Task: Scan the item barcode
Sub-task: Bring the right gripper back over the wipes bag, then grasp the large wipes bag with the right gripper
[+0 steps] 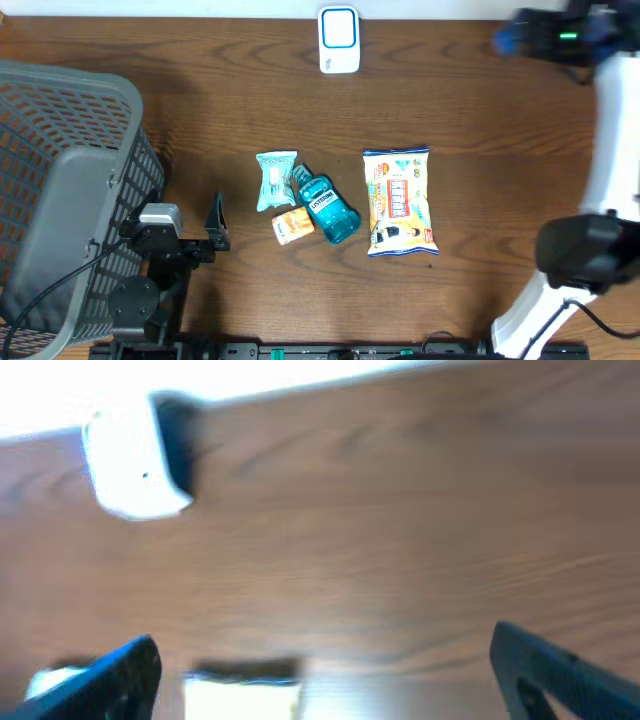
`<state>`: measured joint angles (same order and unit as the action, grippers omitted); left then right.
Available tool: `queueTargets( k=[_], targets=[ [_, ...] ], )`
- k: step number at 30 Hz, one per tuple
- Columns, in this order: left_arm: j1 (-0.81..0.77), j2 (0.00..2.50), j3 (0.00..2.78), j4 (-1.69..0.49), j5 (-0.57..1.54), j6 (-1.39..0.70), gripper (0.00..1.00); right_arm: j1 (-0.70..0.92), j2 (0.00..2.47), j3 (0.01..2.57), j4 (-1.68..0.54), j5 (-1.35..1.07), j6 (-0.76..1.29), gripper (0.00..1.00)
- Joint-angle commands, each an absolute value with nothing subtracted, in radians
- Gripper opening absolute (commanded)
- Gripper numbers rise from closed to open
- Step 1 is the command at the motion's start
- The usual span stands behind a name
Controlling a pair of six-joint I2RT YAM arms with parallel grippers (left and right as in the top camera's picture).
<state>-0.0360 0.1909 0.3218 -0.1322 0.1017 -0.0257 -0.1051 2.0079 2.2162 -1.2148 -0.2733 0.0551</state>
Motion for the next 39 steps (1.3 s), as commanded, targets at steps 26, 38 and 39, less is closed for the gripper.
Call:
queueTargets(
  k=[26,38,39],
  targets=[
    [-0.034,0.188,0.329,-0.131,0.096,-0.027,0.98,0.647,2.130,1.532,-1.177,0.358,0.544,0.99],
    [-0.034,0.188,0.329,-0.131,0.096,-0.027,0.98,0.630,2.130,1.332,-1.076,0.203,0.416,0.28],
    [-0.034,0.188,0.329,-0.131,0.096,-0.027,0.98,0.624,2.130,1.332,-1.060,0.127,0.366,0.11]
  ],
)
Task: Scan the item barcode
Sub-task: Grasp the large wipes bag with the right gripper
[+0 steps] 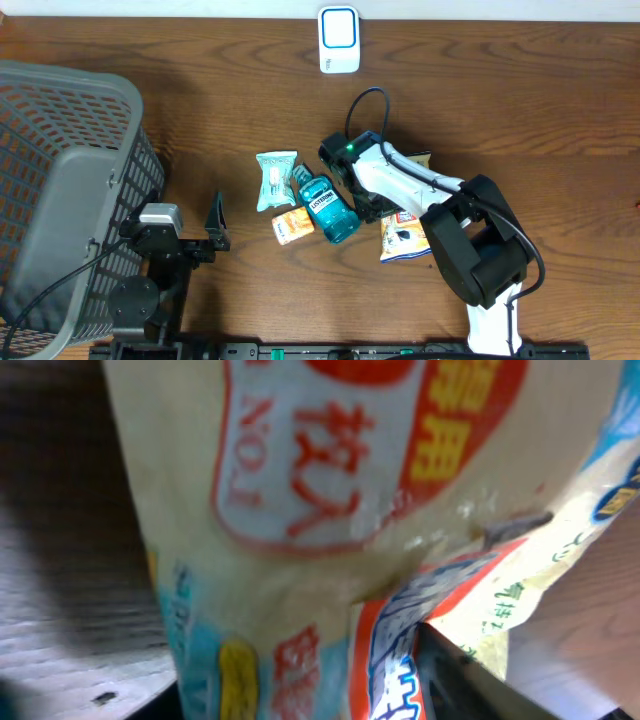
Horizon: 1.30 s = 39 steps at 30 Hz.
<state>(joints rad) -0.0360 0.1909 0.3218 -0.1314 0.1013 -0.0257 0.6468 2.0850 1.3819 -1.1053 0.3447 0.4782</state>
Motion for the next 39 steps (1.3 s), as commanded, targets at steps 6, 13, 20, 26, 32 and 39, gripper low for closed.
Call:
queueTargets(
  k=[6,13,20,26,32,39],
  targets=[
    [-0.034,0.188,0.329,-0.131,0.096,-0.027,0.98,0.529,2.112,1.483,-1.192,-0.605,-0.187,0.01],
    [-0.034,0.188,0.329,-0.131,0.096,-0.027,0.98,0.326,2.107,1.635,-1.662,-1.211,-0.834,0.01],
    [-0.034,0.188,0.329,-0.131,0.096,-0.027,0.98,0.288,2.107,1.634,-1.702,-1.409,-0.822,0.01],
    [-0.034,0.188,0.329,-0.131,0.096,-0.027,0.98,0.290,2.107,1.634,-1.692,-1.435,-1.002,0.01],
    [-0.034,0.188,0.329,-0.131,0.096,-0.027,0.98,0.299,2.107,1.622,-1.702,-1.326,-1.468,0.01],
    [-0.034,0.188,0.329,-0.131,0.096,-0.027,0.98,0.329,2.105,1.622,-1.702,-1.378,-1.561,0.01]
  ],
)
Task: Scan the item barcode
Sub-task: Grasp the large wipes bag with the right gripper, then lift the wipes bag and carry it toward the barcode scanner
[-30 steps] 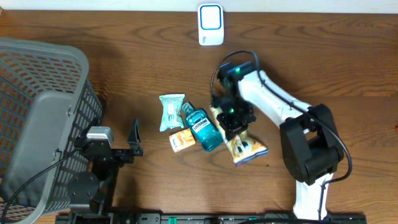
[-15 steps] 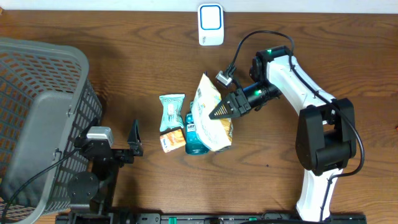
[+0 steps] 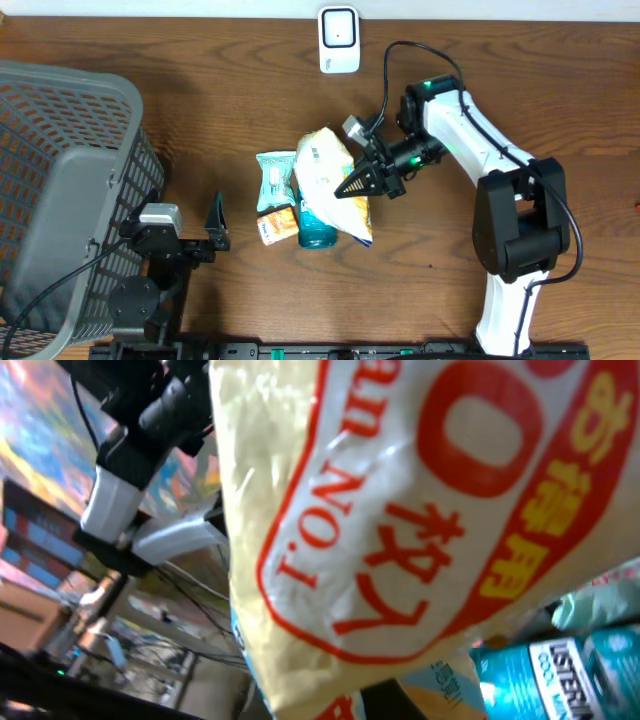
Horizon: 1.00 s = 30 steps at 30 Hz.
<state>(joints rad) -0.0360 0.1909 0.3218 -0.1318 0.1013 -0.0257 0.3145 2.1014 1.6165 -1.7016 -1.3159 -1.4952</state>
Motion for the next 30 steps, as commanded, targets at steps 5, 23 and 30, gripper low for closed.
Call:
queueTargets(
  k=[5,23,30],
  targets=[
    [-0.034,0.188,0.329,-0.131,0.096,-0.027,0.98,0.334,2.093,1.622,-1.702,-1.412,-1.500,0.01],
    [-0.034,0.188,0.329,-0.131,0.096,-0.027,0.98,0.336,1.798,1.622,-1.702,-1.369,-1.234,0.01],
    [-0.034,0.188,0.329,-0.131,0.096,-0.027,0.98,0.335,1.663,1.622,-1.699,-1.299,-1.163,0.01]
  ],
)
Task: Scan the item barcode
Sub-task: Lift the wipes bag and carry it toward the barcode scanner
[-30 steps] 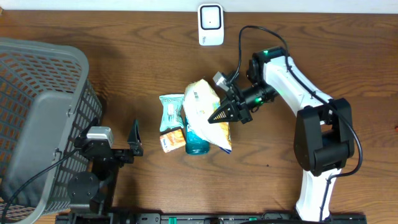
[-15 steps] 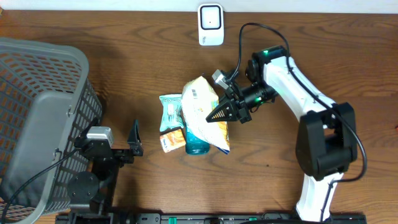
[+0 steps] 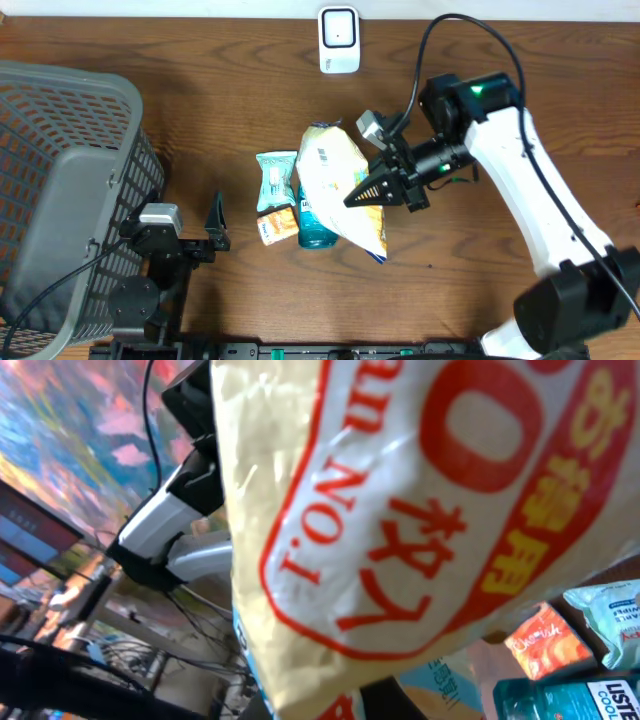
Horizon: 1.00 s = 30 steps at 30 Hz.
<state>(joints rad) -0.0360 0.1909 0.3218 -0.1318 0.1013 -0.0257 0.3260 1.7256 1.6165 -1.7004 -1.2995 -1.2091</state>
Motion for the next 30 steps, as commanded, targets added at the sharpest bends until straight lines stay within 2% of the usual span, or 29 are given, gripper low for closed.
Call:
queueTargets(
  k=[1,13,24,28,30],
  targets=[
    [-0.034,0.188,0.329,-0.131,0.096,-0.027,0.98,0.335,1.648,1.622,-1.699,-1.289,-1.158,0.01],
    [-0.034,0.188,0.329,-0.131,0.096,-0.027,0.98,0.335,1.580,1.622,-1.699,-1.225,-1.099,0.01],
    [-0.034,0.188,0.329,-0.131,0.096,-0.027,0.98,0.335,1.581,1.622,-1.673,-1.229,-1.142,0.01],
    [-0.034,0.188,0.329,-0.131,0.096,-0.027,0.98,0.336,1.592,1.621,-1.584,-1.073,-1.140,0.01],
    [-0.034,0.188,0.329,-0.131,0.096,-0.027,0.98,0.335,1.608,1.619,-1.497,-0.980,-1.069,0.02]
  ],
)
